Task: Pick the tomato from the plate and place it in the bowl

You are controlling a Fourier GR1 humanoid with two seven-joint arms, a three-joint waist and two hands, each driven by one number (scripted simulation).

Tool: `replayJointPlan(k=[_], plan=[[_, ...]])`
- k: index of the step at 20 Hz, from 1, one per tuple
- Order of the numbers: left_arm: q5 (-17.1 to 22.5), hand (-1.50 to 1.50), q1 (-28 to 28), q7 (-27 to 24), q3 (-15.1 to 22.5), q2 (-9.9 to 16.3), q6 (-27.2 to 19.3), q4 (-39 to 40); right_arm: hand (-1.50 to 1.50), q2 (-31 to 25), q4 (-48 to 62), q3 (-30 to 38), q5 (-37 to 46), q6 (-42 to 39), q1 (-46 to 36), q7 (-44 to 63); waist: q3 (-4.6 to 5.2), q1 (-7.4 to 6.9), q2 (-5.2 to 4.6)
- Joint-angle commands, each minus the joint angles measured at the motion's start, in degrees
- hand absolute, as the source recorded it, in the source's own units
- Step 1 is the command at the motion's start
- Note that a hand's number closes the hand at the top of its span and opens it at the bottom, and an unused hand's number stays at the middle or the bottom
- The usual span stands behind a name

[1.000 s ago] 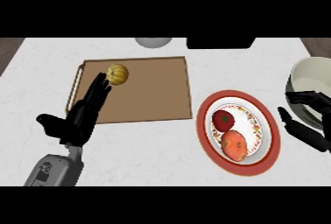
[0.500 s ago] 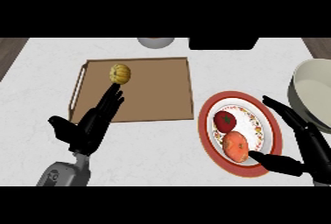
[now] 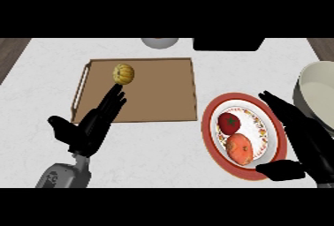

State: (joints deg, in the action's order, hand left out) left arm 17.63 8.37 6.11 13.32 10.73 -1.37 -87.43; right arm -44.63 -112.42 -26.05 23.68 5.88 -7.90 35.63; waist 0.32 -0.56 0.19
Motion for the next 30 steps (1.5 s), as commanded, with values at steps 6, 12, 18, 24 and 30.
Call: replayJointPlan(k=[6,12,18,24,30], plan=[[-1.1,0.0,3.0,2.6,0.2,-2.7,-1.8,0.2,-1.5,12.9,4.0,-5.4,-3.6,-17.5,-17.9,28.7,-0.22,-0.45,-0.27],[-0.6,0.0,-2.5,1.6,-0.3,-1.2,0.8,-4.1,-1.5,16.4,10.9,-2.3,-3.6,-21.1,-19.5,30.5,-0.29,-0.04,-0.12],[-2.1,0.0,-1.5,4.1,0.0,-1.4,-0.1,-4.8,-1.5,15.3,18.6,-2.9,-2.5,-22.2,-16.1,24.9,-0.32,0.21,-0.18],[-2.5,0.0,-0.1,3.4,-2.5,-3.3,0.1,-2.3,-1.5,21.0,15.4,-4.1,2.4,-23.7,-14.8,27.7,-0.3,0.53,-0.13],[-2.9,0.0,-6.7,3.0,-2.3,-2.2,2.2,-8.8,-1.5,22.2,25.3,-0.1,6.3,-24.5,-16.7,18.6,-0.32,0.13,-0.15]])
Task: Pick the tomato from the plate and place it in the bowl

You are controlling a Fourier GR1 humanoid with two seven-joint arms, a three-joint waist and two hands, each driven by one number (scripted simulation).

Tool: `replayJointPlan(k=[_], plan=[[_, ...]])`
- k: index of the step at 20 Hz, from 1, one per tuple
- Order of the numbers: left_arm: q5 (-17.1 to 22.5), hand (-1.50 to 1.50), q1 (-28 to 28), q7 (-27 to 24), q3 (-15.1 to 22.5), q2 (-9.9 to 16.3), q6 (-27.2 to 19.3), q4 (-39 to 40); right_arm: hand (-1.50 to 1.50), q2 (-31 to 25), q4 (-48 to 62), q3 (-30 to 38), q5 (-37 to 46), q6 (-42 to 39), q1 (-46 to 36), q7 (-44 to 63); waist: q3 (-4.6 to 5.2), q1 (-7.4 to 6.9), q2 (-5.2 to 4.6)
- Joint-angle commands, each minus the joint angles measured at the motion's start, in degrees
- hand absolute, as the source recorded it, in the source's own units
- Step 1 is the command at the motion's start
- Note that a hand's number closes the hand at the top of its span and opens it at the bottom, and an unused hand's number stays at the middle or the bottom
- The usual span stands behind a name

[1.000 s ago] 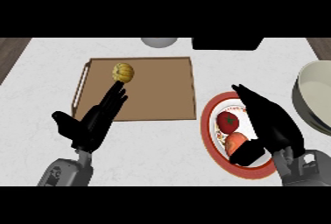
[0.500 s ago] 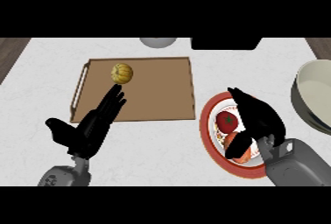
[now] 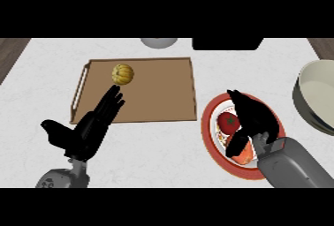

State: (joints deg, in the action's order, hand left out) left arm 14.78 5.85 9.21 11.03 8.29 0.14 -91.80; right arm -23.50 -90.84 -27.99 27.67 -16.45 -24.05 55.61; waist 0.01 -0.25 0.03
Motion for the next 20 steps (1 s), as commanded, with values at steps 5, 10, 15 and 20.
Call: replayJointPlan(k=[5,10,15,20], plan=[[-1.5,0.0,0.6,0.2,-2.2,-0.3,1.6,0.9,-1.5,7.2,6.8,2.5,7.5,-2.3,-1.9,0.8,-0.01,-0.05,-0.03],[-0.3,0.0,-3.2,0.7,-2.3,-0.8,4.0,-3.2,-1.5,8.5,6.3,4.8,11.2,-3.1,0.4,-0.7,-0.01,-0.08,0.03],[-2.7,0.0,2.6,-5.5,-4.6,-3.2,4.9,9.3,-1.5,12.1,9.8,4.8,16.2,-0.4,1.5,-4.0,0.0,0.15,-0.08],[-3.5,0.0,-1.4,-0.9,-2.9,-4.0,4.2,1.9,-1.5,14.2,9.4,5.8,19.6,1.2,5.6,-6.1,-0.01,0.19,0.02]])
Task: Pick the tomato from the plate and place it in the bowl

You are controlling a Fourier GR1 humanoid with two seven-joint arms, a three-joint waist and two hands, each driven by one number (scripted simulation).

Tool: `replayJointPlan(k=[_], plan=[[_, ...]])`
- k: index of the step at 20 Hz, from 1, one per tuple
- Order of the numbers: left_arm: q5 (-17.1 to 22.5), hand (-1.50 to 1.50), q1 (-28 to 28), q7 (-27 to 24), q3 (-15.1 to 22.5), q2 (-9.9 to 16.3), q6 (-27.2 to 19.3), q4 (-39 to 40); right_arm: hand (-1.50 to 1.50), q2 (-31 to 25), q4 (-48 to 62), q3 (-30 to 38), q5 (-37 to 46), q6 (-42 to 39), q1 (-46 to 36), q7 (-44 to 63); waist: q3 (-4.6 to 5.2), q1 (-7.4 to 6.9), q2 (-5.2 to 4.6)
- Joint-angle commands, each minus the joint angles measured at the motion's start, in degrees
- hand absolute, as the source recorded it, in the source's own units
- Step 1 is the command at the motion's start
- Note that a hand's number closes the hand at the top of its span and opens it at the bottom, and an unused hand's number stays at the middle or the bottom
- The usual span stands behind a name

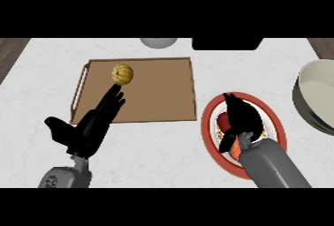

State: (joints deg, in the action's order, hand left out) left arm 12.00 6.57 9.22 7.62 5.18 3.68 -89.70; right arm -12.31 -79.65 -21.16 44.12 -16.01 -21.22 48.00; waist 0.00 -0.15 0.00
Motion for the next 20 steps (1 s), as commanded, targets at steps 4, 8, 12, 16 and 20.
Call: replayJointPlan(k=[4,8,12,16,20], plan=[[-0.5,0.0,-1.7,1.8,0.1,-0.8,1.5,-3.8,-1.5,1.9,4.2,5.3,3.2,-0.9,-1.9,-4.8,0.0,-0.07,0.01],[-2.8,0.0,1.7,2.0,0.6,-3.6,-1.9,0.0,1.5,0.0,7.2,5.0,3.5,4.6,0.8,-15.0,-0.02,0.02,-0.02],[-2.7,0.0,1.3,0.3,-0.5,-2.9,0.6,0.9,1.5,2.7,8.0,3.9,8.5,6.3,0.7,-15.7,0.0,0.04,-0.03],[-2.3,0.0,2.2,-2.7,-1.7,-3.3,1.9,5.2,1.5,6.5,13.4,2.3,11.2,8.2,-1.4,-16.0,0.0,-0.05,-0.11],[-3.1,0.0,-4.0,1.5,1.1,-4.2,0.3,-5.2,1.5,5.2,9.1,4.3,12.5,5.4,-1.9,-16.0,-0.01,-0.17,0.05]])
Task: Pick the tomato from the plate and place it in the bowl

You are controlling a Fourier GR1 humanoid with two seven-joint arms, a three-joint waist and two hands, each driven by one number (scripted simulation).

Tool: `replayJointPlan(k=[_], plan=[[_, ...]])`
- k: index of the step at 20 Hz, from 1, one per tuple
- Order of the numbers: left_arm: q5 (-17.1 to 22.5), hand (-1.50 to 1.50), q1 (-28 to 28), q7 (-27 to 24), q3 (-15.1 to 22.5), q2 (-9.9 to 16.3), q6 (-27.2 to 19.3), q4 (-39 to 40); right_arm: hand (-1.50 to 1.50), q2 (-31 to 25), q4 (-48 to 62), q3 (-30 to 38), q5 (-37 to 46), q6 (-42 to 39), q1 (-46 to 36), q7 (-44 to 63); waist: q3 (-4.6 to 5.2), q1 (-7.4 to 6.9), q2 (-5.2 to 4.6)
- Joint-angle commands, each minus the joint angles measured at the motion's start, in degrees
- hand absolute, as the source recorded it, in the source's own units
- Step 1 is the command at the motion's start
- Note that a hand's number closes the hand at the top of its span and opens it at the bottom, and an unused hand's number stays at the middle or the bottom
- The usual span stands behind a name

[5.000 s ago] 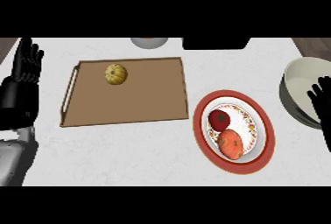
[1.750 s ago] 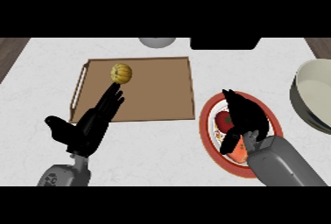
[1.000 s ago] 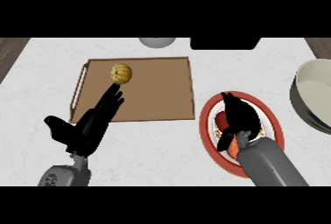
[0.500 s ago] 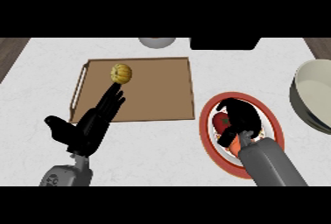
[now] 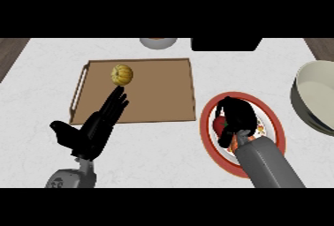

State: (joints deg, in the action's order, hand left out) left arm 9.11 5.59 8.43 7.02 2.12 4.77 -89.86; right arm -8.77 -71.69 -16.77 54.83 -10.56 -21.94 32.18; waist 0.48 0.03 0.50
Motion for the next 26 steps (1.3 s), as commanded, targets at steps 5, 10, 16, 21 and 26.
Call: replayJointPlan(k=[5,10,16,21,26], plan=[[-0.2,0.0,2.6,4.1,-0.8,-0.3,-0.6,-1.4,1.5,0.7,-2.6,0.4,4.8,2.0,5.1,2.2,-0.48,0.09,-0.44],[-1.5,0.0,-2.2,-2.0,0.5,-0.9,0.8,0.9,1.5,2.0,-10.3,0.2,8.3,-2.1,8.8,16.0,-0.43,0.44,-0.33],[-1.1,0.0,1.4,1.3,-1.1,-0.5,-0.2,0.6,1.5,-1.5,-28.5,1.1,10.6,-8.0,11.3,21.9,-0.44,0.71,-0.29],[-0.4,0.0,-0.5,2.9,-1.2,0.3,0.3,-1.7,1.5,0.2,-45.9,-0.4,12.7,-16.5,8.7,29.2,-0.4,0.76,-0.04],[-1.3,0.0,0.2,3.2,0.3,-1.9,-1.4,-2.6,1.5,1.1,-50.8,1.6,18.3,-23.6,-1.2,32.9,-0.39,0.09,-0.17]])
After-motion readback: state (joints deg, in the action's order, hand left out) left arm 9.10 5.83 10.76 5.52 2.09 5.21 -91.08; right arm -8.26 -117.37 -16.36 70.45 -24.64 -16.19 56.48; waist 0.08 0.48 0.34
